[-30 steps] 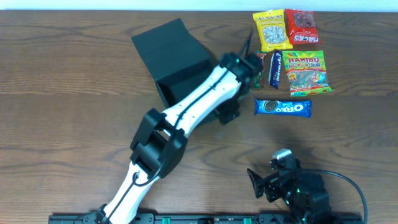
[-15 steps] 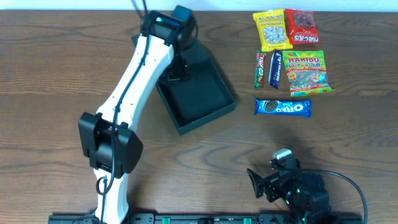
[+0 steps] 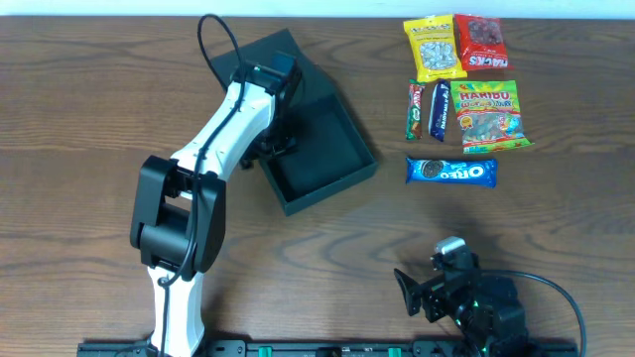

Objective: Pack container

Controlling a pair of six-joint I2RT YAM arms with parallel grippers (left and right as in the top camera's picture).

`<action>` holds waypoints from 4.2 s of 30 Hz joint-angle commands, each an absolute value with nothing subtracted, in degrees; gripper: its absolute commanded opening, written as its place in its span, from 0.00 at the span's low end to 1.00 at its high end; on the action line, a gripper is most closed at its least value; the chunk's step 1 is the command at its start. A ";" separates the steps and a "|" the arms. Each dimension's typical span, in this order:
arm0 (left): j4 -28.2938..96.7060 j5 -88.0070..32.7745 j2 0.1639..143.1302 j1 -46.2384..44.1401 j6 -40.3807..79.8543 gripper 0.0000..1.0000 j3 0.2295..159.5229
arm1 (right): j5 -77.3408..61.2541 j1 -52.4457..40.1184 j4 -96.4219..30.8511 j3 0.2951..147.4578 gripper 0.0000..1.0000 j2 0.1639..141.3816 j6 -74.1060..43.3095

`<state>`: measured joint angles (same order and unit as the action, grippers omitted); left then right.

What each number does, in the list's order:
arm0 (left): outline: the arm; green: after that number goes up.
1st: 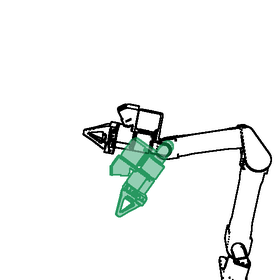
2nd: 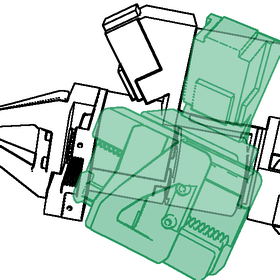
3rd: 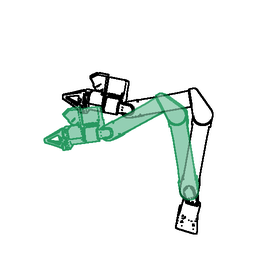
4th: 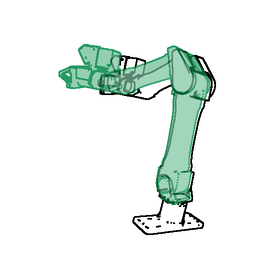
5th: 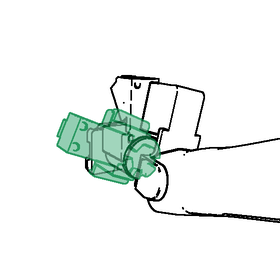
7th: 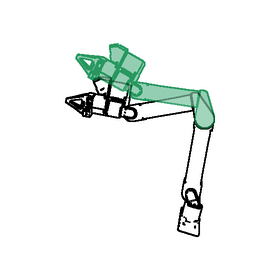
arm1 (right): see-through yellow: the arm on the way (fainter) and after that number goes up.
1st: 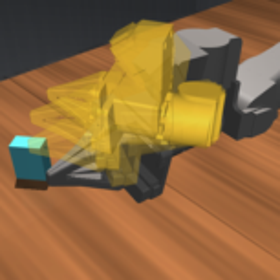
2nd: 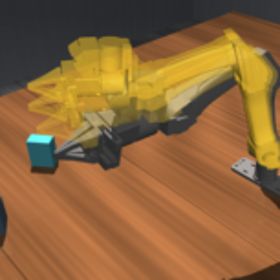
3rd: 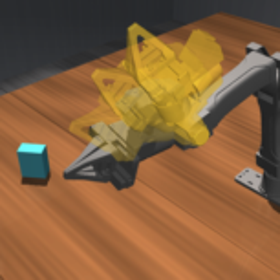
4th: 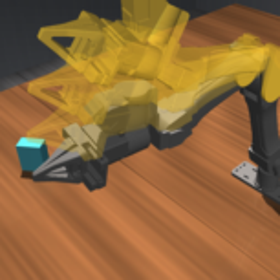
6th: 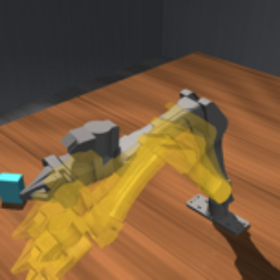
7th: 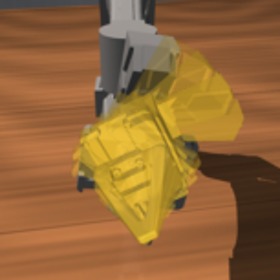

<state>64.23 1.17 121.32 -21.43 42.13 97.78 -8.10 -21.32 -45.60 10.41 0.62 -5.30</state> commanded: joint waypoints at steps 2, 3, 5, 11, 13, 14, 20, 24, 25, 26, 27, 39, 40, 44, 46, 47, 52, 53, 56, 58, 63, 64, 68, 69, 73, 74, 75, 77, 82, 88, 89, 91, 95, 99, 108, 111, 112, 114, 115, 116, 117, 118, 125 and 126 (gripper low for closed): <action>62.35 2.39 121.75 -20.93 41.71 0.22 95.02 | -8.38 -21.78 -45.78 10.15 0.99 0.32 -4.19; 62.26 3.31 121.75 -20.93 41.30 0.14 94.89 | -8.38 -21.78 -45.78 10.15 0.99 0.32 -4.19; 61.80 5.67 121.75 -20.99 39.38 0.06 94.89 | -8.38 -21.78 -45.78 10.15 0.99 0.32 -4.19; 57.47 9.65 121.75 -21.02 28.40 0.06 94.89 | -8.38 -21.78 -45.78 10.15 0.99 0.32 -4.19; 55.70 9.67 121.75 -21.02 24.56 0.06 94.89 | -8.38 -21.78 -45.78 10.15 0.99 0.32 -4.19; 54.94 9.65 121.75 -21.02 22.79 0.06 94.89 | -8.38 -21.78 -45.78 10.15 0.99 0.32 -4.19; 51.96 9.65 121.75 -21.02 13.13 0.06 94.89 | -8.38 -21.78 -45.78 10.15 0.99 0.32 -4.19; 50.76 9.63 121.75 -21.02 7.33 0.06 94.89 | -8.38 -21.78 -45.78 10.15 0.99 0.32 -4.19; 50.57 9.63 121.75 -21.02 6.50 0.06 94.89 | -8.38 -21.78 -45.78 10.15 0.99 0.32 -4.19; 50.46 9.65 121.75 -21.02 6.15 0.06 94.89 | -8.38 -21.78 -45.78 10.15 0.99 0.32 -4.19; 50.48 9.63 121.75 -20.99 6.20 0.06 94.89 | -8.38 -21.78 -45.78 10.15 0.99 0.32 -4.19; 50.94 7.20 121.75 -20.97 11.90 0.06 94.89 | -8.38 -21.78 -45.78 10.15 0.99 0.32 -4.19; 51.09 7.16 121.75 -20.97 13.06 0.06 94.89 | -8.38 -21.78 -45.78 10.15 0.99 0.32 -4.19; 52.29 6.33 121.75 -20.97 18.70 0.06 94.89 | -8.38 -21.78 -45.78 10.15 0.99 0.32 -4.19; 52.49 6.31 121.75 -20.97 19.79 0.06 94.89 | -8.38 -21.78 -45.78 10.15 0.99 0.32 -4.19; 52.47 6.33 121.75 -20.97 19.86 0.06 94.89 | -8.38 -21.78 -45.78 10.15 0.99 0.32 -4.19; 52.71 5.50 121.75 -20.97 23.40 0.06 94.89 | -8.38 -21.78 -45.78 10.15 0.99 0.32 -4.19; 52.69 5.45 121.75 -20.97 23.42 0.06 94.89 | -8.38 -21.78 -45.78 10.15 0.99 0.32 -4.19; 52.73 5.48 121.75 -20.97 23.40 0.31 94.89 | -8.38 -21.78 -45.80 10.15 0.99 0.32 -4.19; 53.21 5.41 121.75 -20.97 23.38 0.95 95.00 | -8.38 -21.78 -45.78 10.15 0.99 0.32 -4.19; 58.13 2.52 120.97 -20.97 23.40 0.95 99.09 | -8.38 -21.78 -45.78 10.15 0.99 0.32 -4.19; 59.68 2.48 120.27 -20.97 23.38 0.95 100.53 | -8.38 -21.78 -45.78 10.15 0.99 0.32 -4.19; 62.33 3.16 114.91 -21.15 21.87 0.95 102.78 | -8.38 -21.78 -45.78 10.15 0.99 0.32 -4.19; 62.61 3.20 112.66 -21.15 21.08 0.95 102.78 | -8.38 -21.78 -45.78 10.15 0.99 0.32 -4.19; 64.60 3.16 102.80 -21.12 17.08 0.95 102.78 | -8.38 -21.78 -45.78 10.15 0.99 0.32 -4.19; 65.34 3.18 100.57 -21.12 16.14 0.95 102.76 | -8.38 -21.78 -45.78 10.15 0.99 0.32 -4.19; 66.13 3.16 98.50 -21.12 15.29 0.95 102.76 | -8.38 -21.78 -45.78 10.15 0.99 0.32 -4.19; 67.75 3.16 95.39 -21.12 14.63 0.95 102.76 | -8.38 -21.78 -45.78 10.15 0.99 0.32 -4.19; 71.72 3.14 89.45 -21.12 14.06 0.95 102.74 | -8.38 -21.78 -45.78 10.15 0.99 0.32 -4.19; 74.17 2.94 86.46 -21.12 12.53 0.95 102.69 | -7.73 -21.78 -45.84 10.17 0.99 0.32 -3.62; 74.39 2.92 86.43 -21.12 12.19 0.95 102.69 | -7.07 -21.78 -45.80 10.17 0.99 0.32 -3.29; 74.83 2.92 86.43 -21.12 12.14 0.95 102.52 | -7.01 -21.78 -45.84 10.17 0.99 0.32 -3.31; 74.91 2.92 86.46 -21.12 12.16 0.95 102.15 | -7.03 -21.78 -45.82 10.17 0.99 0.32 -3.31; 74.98 2.94 86.46 -21.12 11.73 0.95 102.08 | -7.16 -21.78 -43.22 10.17 0.99 0.32 -3.42; 74.96 2.92 86.43 -21.12 11.73 0.95 102.08 | -28.80 -21.78 -19.25 10.17 0.99 0.32 -41.52; 74.96 2.90 86.46 -21.12 11.75 0.95 102.08 | -29.98 -21.78 -16.84 10.17 0.99 0.32 -44.27; 74.98 2.92 86.46 -21.12 11.75 0.95 102.08 | -29.78 -21.78 -14.55 10.15 0.99 0.32 -44.34; 74.96 2.92 86.46 -21.12 11.73 0.95 102.08 | -28.34 -21.76 -8.47 10.17 0.99 0.32 -44.34; 74.91 2.92 86.43 -21.12 11.73 0.95 102.08 | -26.57 -21.71 -5.43 10.17 0.99 0.38 -45.12; 74.85 2.92 86.46 -21.12 11.73 0.95 102.08 | -23.79 -21.58 -2.98 10.17 0.99 0.49 -46.83; 74.76 2.94 86.46 -21.12 11.73 0.95 102.08 | -20.51 -21.30 -1.32 10.17 0.99 0.80 -48.62; 74.74 2.94 86.46 -21.12 11.75 0.95 102.08 | -18.02 -20.91 -0.21 10.17 0.99 1.21 -50.02; 72.58 2.98 86.46 -21.12 9.63 0.95 102.08 | -17.30 -12.36 4.51 15.68 0.99 15.40 -44.80; 71.77 2.98 86.46 -21.12 9.06 0.95 102.08 | -19.00 -10.61 4.49 17.76 0.99 19.16 -42.65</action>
